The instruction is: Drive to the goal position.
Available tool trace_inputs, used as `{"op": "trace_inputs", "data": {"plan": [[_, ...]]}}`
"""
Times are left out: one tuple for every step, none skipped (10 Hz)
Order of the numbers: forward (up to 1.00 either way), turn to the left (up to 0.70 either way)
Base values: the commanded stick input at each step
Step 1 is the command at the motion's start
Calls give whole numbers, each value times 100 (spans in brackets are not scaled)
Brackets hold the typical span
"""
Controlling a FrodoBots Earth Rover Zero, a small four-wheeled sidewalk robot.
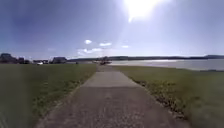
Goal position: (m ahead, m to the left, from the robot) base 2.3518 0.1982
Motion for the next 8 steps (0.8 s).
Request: {"op": "trace_inputs", "data": {"plan": [[85,0],[85,0],[85,0],[85,0],[85,0],[85,0],[85,0],[85,0]]}}
